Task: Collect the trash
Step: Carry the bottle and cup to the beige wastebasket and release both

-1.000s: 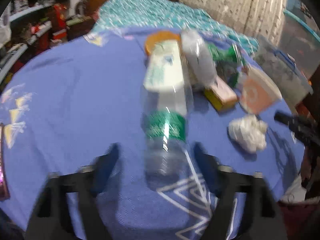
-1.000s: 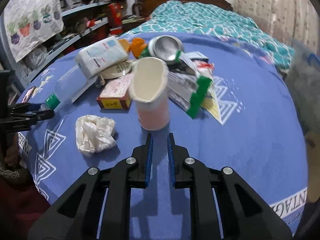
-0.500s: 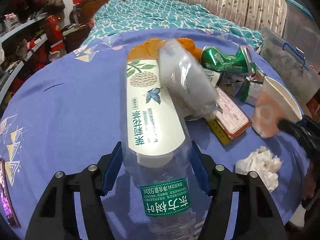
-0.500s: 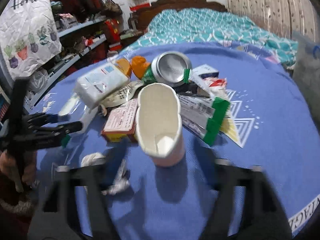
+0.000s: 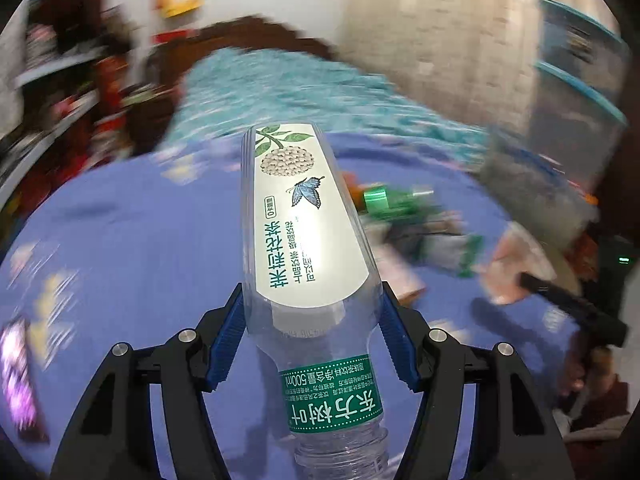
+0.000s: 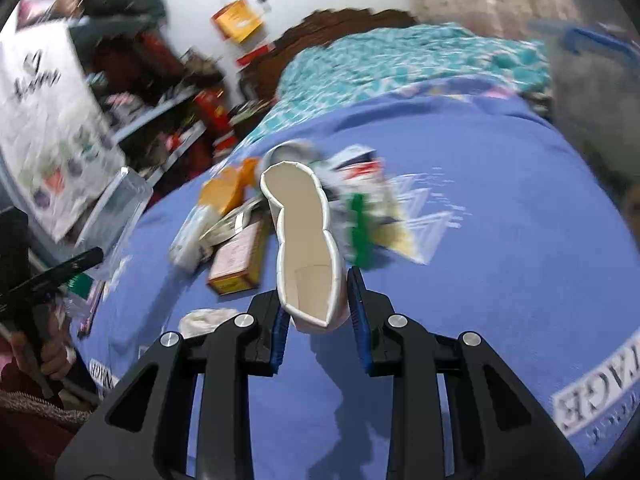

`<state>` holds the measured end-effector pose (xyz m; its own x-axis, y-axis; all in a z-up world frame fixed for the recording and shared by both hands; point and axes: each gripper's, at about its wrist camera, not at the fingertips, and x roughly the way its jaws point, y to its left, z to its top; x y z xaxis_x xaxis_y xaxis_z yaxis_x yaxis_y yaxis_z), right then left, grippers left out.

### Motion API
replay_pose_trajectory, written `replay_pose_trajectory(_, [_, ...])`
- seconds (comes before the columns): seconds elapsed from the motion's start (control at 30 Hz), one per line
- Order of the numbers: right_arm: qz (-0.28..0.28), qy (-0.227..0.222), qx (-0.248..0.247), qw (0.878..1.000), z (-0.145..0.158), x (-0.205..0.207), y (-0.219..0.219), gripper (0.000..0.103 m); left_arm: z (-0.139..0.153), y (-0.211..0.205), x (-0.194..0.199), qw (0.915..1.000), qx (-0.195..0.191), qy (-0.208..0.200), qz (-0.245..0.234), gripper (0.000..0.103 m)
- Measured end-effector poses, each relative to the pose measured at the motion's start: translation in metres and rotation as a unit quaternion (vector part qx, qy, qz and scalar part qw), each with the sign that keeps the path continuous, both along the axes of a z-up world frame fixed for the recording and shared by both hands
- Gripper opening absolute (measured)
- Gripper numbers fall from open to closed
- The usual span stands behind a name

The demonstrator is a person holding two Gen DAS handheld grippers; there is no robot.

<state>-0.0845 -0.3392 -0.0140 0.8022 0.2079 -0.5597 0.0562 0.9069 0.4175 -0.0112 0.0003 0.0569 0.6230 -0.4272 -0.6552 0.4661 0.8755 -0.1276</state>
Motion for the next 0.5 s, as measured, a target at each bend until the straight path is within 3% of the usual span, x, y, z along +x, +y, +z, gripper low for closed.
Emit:
replay_pose_trajectory(0.1, [-0.065, -0.031, 0.008, 0.997, 0.005, -0.031, -0.036, 0.030, 0.010, -0.070, 0.001, 0.9954, 0.003, 0.007, -0.096, 0.061])
replay_pose_trajectory(0.23, [-0.172, -0.054, -0.003, 0.984, 0.010, -0.075, -0.092, 0.030, 0.006, -0.190, -0.004, 0.9712, 0.016, 0.031, -0.236, 0.061])
replay_pose_trajectory(0.3, [-0.242, -0.052, 0.009, 0.969, 0.007, -0.101, -0.131, 0.030, -0.002, -0.247, -0.008, 0.9564, 0.031, 0.043, -0.287, 0.061])
replay_pose_trajectory(0.37, [-0.288, -0.045, 0.020, 0.956, 0.003, -0.117, -0.159, 0.030, -0.014, -0.311, -0.014, 0.9355, 0.043, 0.072, -0.343, 0.061])
replay_pose_trajectory(0.5, [-0.353, -0.021, 0.038, 0.935, -0.013, -0.134, -0.209, 0.030, -0.038, -0.412, -0.033, 0.9001, 0.067, 0.101, -0.419, 0.061])
